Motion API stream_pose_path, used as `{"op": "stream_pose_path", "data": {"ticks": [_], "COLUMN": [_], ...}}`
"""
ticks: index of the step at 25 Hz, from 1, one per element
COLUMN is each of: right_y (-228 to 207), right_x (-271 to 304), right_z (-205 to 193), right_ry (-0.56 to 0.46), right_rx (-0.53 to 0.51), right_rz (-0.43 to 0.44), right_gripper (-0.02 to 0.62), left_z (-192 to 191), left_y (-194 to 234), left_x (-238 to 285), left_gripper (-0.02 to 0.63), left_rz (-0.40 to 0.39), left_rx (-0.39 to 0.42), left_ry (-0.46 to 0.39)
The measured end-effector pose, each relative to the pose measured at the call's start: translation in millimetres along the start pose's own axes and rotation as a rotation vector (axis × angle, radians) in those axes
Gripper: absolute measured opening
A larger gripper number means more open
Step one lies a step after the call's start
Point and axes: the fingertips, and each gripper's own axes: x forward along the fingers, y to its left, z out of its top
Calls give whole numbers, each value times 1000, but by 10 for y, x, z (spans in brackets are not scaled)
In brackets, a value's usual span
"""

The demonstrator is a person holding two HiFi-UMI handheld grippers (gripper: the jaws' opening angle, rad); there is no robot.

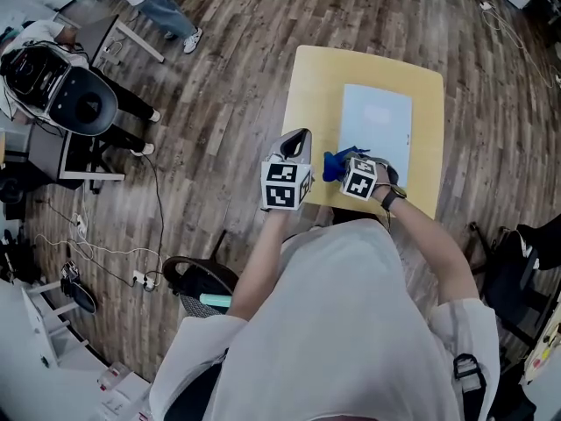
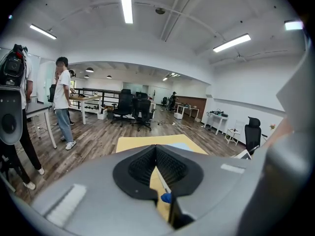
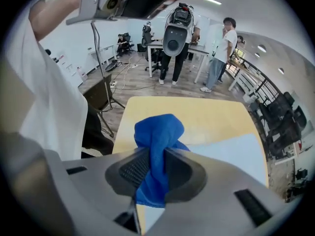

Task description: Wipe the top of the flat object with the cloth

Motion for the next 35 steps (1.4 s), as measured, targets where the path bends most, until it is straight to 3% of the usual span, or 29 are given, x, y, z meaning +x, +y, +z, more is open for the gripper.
{"op": "stream_pose_path", "data": {"ticks": [3,15,23,30,35], "right_y": [-21,-24,-20,17,-70], "right_x": [-84,-549,-769,-868,-1011], "right_z": [-184,-1387,-1964,-2140,-1841], "right_ry": [22,98,135,135,-8], "right_rx": [23,281,423,496,611], "right_rz": [-13,-129,-207,-232,-263], "right_gripper": [92,92,92,92,92], "left_z": [40,-19,-22,-42,-28], "left_y": [-24,-573,-795,-908,-937], "left_x": [63,308,348,306,249], "left_gripper": [9,9,9,9,9], "left_rz": [-17,-152,-200,-216,-218], "left_rx": [5,64,102,116,127], "left_ry": [-3,26,31,32,19]}}
